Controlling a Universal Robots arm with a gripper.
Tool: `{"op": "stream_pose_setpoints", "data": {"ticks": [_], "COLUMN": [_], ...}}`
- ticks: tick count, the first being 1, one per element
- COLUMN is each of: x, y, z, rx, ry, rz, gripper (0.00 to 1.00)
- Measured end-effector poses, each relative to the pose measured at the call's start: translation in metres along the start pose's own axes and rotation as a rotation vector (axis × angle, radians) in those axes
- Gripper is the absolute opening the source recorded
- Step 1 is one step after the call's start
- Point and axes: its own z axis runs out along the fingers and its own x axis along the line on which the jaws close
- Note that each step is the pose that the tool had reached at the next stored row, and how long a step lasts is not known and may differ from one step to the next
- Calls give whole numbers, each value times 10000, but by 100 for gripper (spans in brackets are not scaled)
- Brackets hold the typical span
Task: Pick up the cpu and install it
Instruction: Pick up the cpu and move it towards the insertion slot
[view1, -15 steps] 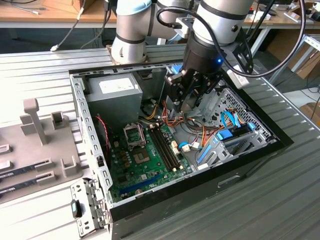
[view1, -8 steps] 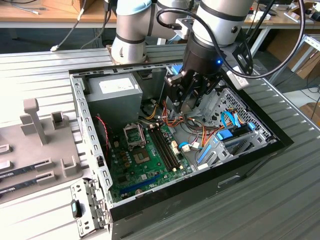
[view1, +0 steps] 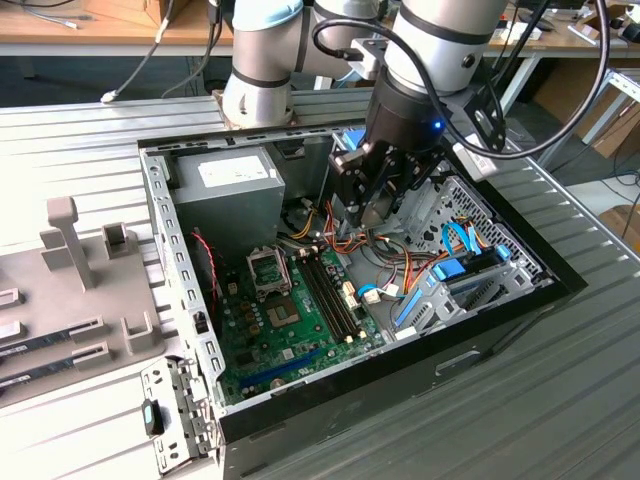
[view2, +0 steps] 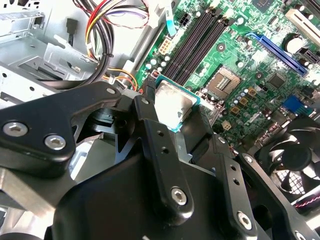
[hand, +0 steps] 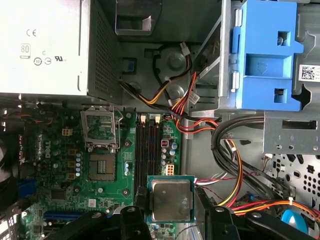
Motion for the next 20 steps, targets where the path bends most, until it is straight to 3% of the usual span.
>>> {"op": "stream_pose_setpoints", "data": {"ticks": [20], "x": [2], "y": [-12], "z": [42], "rx": [0], "ry": [0], "rz": [0], "gripper": [47]}}
